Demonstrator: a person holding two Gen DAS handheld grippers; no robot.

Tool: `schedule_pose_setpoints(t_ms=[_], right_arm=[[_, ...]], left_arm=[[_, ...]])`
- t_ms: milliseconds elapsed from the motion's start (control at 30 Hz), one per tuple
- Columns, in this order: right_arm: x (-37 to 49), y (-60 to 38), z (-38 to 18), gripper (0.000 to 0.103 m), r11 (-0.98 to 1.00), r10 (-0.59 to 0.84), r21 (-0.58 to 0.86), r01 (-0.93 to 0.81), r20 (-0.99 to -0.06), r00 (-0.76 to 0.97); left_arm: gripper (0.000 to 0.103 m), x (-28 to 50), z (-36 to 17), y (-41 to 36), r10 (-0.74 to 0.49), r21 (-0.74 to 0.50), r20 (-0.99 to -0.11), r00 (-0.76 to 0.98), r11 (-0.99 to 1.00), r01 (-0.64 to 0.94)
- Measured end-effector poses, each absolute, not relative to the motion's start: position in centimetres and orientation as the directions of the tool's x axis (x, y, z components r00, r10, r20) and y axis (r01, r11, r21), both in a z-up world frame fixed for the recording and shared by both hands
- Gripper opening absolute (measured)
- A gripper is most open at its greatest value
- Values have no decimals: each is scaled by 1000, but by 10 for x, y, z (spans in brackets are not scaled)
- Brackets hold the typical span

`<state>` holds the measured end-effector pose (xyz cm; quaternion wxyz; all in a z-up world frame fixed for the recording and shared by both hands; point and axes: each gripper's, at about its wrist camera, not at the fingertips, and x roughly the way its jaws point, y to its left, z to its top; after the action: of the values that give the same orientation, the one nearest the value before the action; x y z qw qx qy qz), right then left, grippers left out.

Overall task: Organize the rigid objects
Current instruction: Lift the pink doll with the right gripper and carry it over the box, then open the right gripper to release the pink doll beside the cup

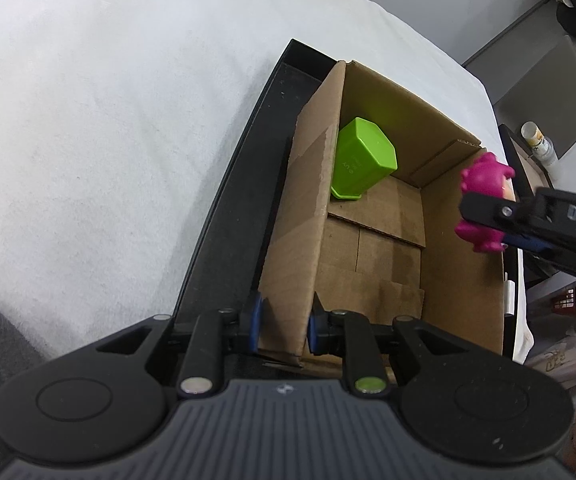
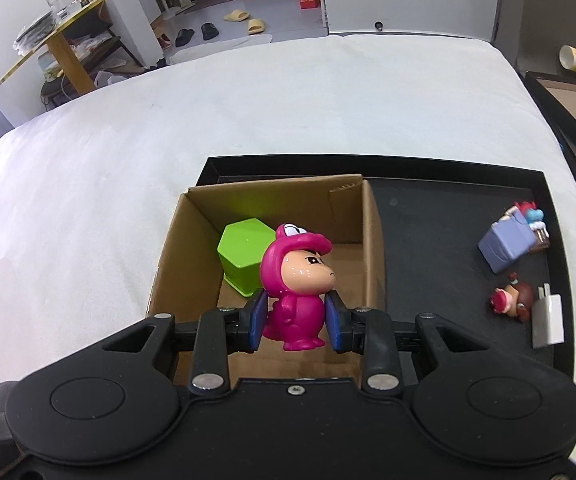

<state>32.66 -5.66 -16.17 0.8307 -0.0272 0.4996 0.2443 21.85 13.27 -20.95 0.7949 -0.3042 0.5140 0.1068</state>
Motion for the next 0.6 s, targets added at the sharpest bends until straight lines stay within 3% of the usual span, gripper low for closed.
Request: schedule_pose_setpoints(t_ms=[167, 300, 467, 600], right_arm=[[331, -46, -164, 33, 886, 356, 165, -434, -842, 406], [331, -46, -159, 46, 893, 341, 138, -429, -830, 441], [327, -55, -160, 47, 890, 360, 176, -421, -837, 412], [319, -60, -160, 55, 887, 365, 188, -422, -845, 391]], left_arm=[[21, 220, -209, 131, -143, -366, -885, 443, 803, -471], [22, 220, -208, 131, -144, -369, -885, 444, 797, -478], [22, 220, -209, 133, -139, -367, -885, 444, 794, -484], [22, 217, -208, 133, -136, -367, -885, 446, 793, -486]])
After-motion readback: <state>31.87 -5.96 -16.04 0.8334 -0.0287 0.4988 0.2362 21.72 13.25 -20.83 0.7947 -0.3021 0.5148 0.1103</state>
